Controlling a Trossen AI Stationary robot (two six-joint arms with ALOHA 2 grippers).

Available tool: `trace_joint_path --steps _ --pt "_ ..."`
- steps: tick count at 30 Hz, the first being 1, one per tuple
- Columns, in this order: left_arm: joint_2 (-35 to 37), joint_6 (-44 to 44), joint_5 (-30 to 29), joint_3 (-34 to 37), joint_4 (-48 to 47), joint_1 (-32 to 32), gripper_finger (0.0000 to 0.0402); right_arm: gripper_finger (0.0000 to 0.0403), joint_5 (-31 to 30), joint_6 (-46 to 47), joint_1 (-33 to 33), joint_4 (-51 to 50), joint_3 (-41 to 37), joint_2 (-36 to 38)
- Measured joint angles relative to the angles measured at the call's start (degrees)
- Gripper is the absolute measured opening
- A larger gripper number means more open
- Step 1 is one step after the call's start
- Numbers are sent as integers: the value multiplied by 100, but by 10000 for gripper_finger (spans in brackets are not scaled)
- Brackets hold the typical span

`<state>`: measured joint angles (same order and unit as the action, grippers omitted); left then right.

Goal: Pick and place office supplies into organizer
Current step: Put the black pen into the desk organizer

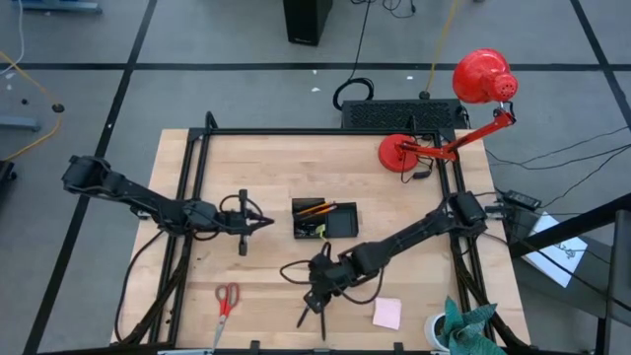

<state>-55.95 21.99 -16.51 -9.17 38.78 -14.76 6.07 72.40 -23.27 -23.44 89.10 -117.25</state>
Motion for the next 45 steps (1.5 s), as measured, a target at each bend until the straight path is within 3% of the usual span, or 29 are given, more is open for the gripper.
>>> trace_joint_path --steps 14,26,45 --pt "331 -220 13 2 -651 2 19 144 -150 1323 -463 269 4 -373" --pt "359 -165 20 2 -598 2 19 144 73 1410 -290 571 28 -874" --pt "359 -143 207 2 -601 7 19 86 488 1635 -82 -553 15 -1080"
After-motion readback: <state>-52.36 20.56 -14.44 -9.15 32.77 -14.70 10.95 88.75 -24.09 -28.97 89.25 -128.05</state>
